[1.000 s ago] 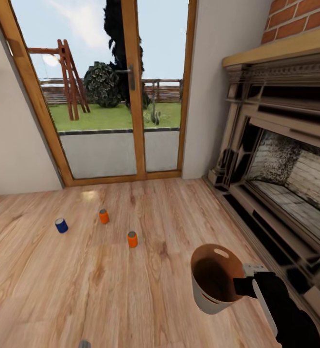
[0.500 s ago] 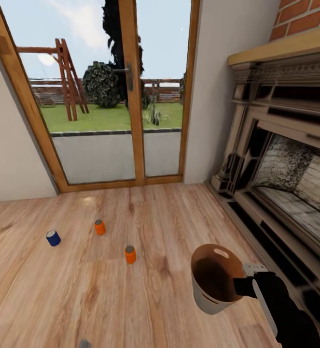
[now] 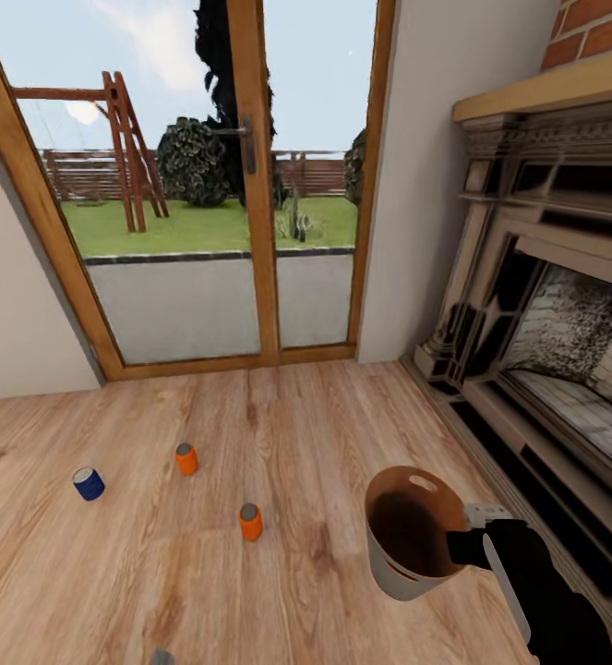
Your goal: Put the three can of soda from the living room inside the tash can in the kitchen.
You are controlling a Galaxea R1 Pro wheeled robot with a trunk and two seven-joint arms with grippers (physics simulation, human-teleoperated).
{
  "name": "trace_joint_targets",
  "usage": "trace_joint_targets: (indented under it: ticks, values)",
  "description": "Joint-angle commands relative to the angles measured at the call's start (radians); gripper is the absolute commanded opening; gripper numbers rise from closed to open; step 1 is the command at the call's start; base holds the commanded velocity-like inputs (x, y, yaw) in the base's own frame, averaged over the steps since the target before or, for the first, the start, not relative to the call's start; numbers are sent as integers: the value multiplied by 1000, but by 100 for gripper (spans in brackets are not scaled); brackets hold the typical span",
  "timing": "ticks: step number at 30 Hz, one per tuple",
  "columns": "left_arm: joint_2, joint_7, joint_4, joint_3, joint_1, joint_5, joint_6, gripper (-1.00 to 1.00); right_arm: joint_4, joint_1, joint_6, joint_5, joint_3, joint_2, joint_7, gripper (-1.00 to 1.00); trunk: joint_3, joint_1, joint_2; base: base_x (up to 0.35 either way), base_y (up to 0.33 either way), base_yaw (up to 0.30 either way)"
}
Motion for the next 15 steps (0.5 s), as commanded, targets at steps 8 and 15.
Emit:
trace_joint_targets:
  ticks: [8, 15]
  values:
    - [0, 0, 0, 0, 0, 0, 0, 100, 0, 0, 0, -12, 0, 0, -1, -100, 0, 0, 0, 347, 52, 0]
    - [0, 0, 0, 0, 0, 0, 0, 100, 0, 0, 0, -12, 0, 0, -1, -100, 0, 0, 0, 347, 5, 0]
